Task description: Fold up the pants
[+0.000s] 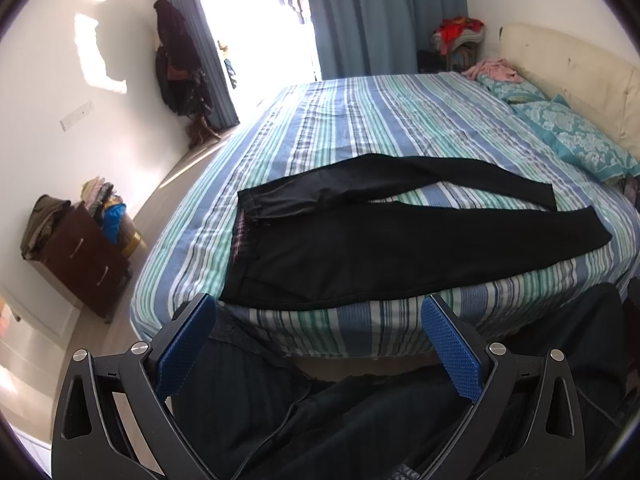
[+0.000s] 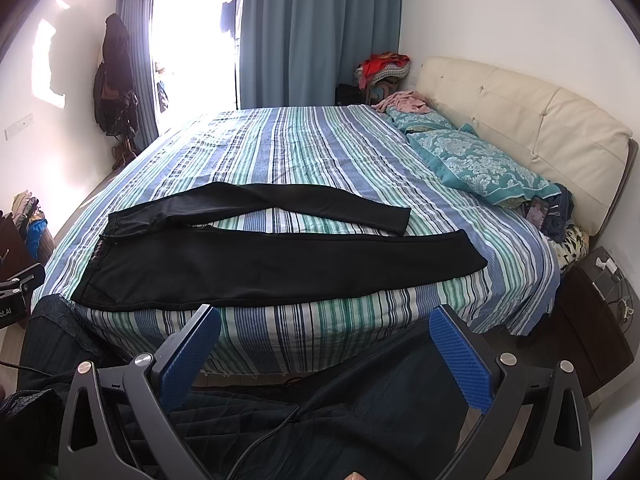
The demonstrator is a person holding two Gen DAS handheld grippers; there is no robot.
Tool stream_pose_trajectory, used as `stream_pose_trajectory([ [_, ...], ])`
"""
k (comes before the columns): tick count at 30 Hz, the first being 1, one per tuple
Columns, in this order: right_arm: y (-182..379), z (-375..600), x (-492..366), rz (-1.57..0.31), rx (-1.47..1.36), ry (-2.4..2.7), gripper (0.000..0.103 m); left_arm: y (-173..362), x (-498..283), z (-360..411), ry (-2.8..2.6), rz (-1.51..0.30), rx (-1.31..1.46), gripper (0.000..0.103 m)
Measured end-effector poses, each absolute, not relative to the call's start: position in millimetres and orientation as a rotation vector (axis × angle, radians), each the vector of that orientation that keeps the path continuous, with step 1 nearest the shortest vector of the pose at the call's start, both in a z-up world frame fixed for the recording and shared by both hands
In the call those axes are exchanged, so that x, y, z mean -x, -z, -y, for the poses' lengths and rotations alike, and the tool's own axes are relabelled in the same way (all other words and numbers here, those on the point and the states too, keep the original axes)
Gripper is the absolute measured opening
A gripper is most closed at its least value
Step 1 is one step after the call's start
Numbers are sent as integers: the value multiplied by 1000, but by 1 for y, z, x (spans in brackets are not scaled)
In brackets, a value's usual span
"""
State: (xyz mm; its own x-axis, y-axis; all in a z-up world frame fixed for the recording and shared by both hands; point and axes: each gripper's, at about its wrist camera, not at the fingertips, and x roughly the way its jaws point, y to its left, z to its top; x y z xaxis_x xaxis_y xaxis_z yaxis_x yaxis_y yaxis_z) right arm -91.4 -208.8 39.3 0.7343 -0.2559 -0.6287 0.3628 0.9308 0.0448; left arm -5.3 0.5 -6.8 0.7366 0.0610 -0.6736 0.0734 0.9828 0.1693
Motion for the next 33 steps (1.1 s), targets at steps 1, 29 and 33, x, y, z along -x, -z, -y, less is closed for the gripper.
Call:
stream_pose_trajectory([
  [1,-40,209,91,-664,-169,342,103,7,6,0,6,-743,-192,102],
  [29,-38,209,93,-672,-158,349,103,6,3,4,6,-746,-192,102],
  [33,-39,209,92,-674,-154,347,103,7,3,5,13,-752,-189,102],
])
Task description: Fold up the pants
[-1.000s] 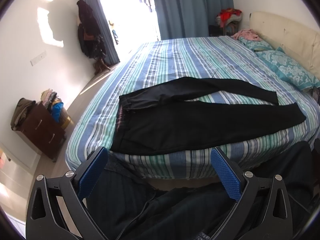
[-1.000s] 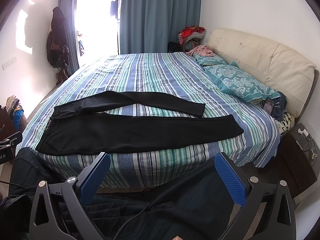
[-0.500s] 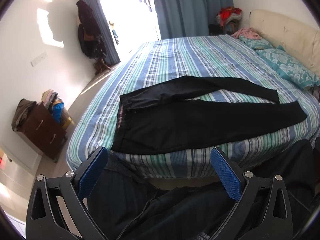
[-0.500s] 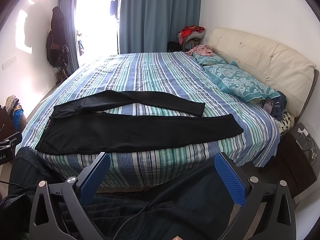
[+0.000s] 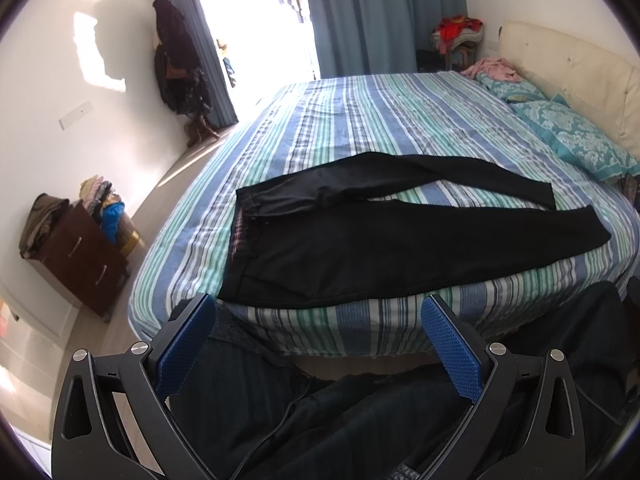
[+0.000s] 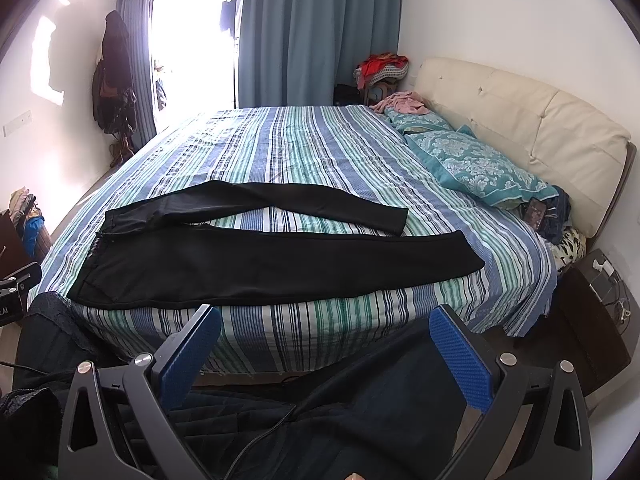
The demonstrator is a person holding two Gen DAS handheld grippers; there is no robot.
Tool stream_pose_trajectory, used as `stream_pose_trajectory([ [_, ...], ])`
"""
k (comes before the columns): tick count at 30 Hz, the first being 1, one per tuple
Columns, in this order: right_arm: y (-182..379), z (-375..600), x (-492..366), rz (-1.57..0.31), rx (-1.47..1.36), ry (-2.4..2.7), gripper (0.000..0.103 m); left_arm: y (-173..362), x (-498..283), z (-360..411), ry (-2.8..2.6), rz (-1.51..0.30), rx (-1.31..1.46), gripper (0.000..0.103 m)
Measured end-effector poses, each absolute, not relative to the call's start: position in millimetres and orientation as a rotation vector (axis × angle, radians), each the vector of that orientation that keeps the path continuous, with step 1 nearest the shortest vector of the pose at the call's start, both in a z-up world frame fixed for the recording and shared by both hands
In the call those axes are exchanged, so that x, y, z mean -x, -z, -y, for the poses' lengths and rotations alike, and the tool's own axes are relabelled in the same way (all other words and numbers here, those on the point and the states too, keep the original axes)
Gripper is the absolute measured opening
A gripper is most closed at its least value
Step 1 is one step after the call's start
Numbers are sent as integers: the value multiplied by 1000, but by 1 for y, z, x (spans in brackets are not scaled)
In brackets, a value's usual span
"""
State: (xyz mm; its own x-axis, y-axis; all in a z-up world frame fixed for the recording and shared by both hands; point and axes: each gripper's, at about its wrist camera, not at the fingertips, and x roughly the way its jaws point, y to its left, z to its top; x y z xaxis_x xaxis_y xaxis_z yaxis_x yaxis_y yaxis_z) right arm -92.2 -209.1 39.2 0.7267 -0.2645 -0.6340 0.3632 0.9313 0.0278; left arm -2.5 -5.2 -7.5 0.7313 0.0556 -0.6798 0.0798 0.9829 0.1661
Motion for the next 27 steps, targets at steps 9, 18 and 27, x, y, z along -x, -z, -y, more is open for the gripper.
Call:
stream_pose_trajectory([
  [9,-40,213,90,-688,-169,349,103,6,2,9,23,-750,-206,102],
  [18,-39,212,87,-696,-159,338,103,6,2,9,24,-750,-207,102],
  [27,-38,212,86,-699,-157,337,103,7,2,9,23,-752,-205,102],
])
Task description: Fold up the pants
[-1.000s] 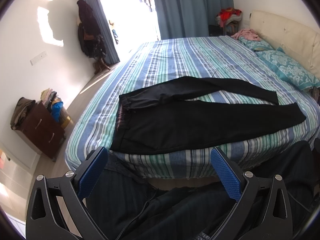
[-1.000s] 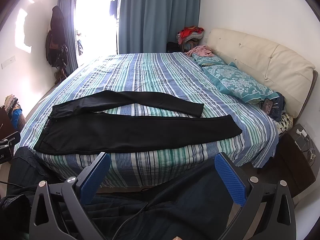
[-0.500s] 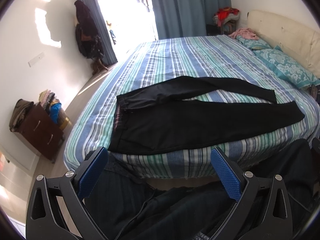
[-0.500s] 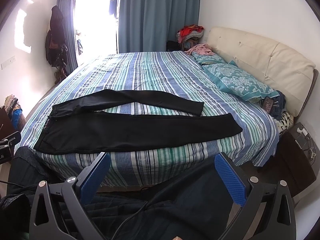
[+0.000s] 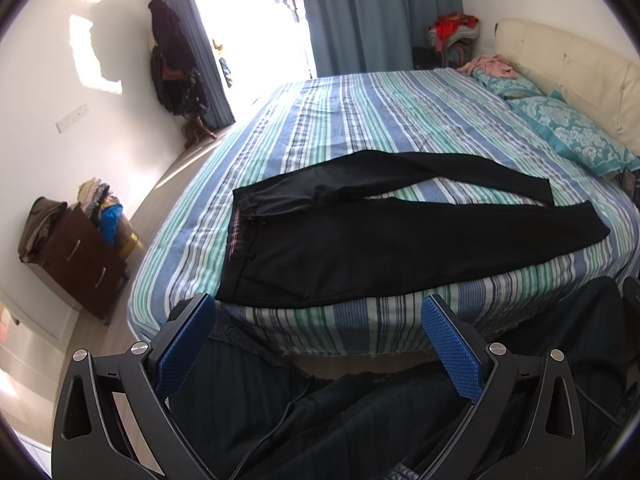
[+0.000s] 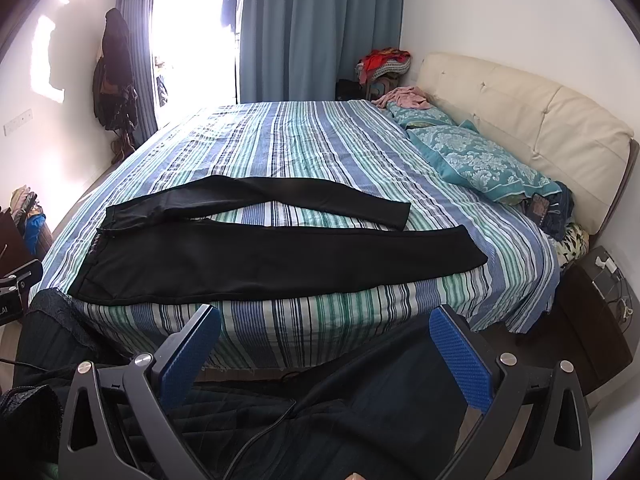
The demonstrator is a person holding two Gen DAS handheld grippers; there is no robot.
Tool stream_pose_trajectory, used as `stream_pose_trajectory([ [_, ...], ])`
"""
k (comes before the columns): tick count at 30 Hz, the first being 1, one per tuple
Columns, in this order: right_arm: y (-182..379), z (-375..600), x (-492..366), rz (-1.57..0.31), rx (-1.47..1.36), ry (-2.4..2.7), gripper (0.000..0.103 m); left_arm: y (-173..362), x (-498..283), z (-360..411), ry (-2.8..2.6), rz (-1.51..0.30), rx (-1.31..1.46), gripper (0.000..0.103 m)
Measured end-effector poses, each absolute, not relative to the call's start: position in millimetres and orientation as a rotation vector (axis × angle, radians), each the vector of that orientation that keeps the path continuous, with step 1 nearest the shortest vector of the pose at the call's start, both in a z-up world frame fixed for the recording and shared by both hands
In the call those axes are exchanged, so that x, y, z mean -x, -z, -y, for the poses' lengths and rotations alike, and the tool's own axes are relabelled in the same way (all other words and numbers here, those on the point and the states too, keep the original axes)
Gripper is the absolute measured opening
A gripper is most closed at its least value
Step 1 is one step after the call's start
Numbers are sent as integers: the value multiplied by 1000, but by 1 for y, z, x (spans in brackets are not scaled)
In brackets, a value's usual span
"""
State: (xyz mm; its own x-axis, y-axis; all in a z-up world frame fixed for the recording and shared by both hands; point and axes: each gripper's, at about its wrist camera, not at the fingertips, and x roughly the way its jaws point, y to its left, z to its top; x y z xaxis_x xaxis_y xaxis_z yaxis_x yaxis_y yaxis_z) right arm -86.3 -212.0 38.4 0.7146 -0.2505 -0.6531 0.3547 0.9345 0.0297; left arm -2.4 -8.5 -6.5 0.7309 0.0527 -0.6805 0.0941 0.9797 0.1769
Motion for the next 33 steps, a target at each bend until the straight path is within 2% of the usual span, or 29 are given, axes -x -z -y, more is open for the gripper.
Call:
stream_pose_trajectory([
  [33,-37,210,82,-708,-159,334,103,6,2,5,24,-754,-207,102],
])
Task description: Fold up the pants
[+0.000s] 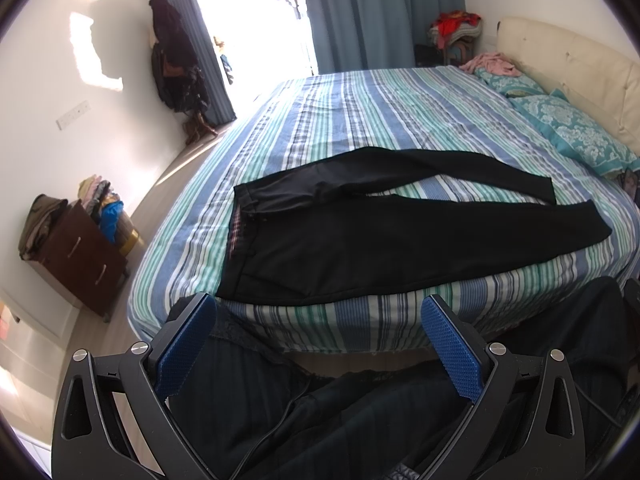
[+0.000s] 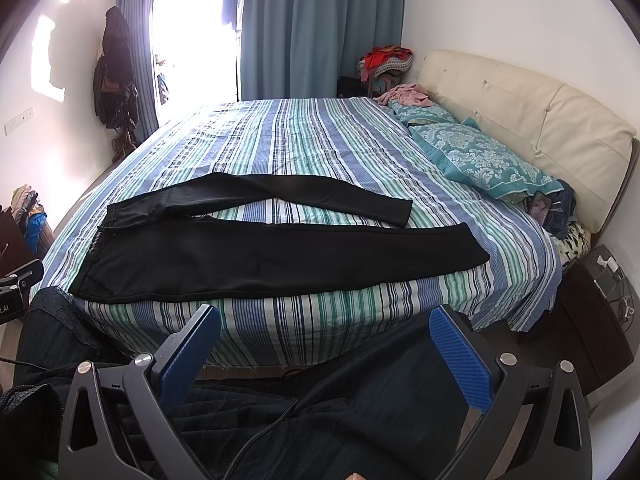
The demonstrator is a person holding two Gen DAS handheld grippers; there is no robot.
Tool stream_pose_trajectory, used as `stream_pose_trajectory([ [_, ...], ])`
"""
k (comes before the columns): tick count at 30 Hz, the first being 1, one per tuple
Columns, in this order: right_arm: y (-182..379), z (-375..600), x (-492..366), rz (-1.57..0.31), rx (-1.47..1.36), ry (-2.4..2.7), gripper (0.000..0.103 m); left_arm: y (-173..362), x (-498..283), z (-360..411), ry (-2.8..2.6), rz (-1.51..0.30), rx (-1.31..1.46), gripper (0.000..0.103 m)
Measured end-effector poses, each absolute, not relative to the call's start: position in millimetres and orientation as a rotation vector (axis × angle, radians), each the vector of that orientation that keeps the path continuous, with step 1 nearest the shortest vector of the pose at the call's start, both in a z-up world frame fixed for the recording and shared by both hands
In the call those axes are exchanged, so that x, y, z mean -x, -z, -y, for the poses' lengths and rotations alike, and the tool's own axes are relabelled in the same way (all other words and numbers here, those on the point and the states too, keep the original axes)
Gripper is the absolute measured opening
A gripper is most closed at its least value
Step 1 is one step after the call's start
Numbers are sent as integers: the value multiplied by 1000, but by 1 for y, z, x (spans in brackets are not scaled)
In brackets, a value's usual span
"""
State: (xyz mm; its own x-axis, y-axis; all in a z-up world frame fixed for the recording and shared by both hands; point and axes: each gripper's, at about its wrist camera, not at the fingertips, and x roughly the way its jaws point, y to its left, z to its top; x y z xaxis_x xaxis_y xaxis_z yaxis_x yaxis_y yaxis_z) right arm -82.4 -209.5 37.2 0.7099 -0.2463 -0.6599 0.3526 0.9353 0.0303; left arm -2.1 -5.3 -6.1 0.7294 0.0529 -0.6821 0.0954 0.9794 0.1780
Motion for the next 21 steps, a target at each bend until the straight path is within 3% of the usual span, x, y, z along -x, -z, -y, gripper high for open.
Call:
stream_pose_trajectory([
  [21,-36,209,83,-707,-161,333,103,5,1,4,25,-757,-209,102],
])
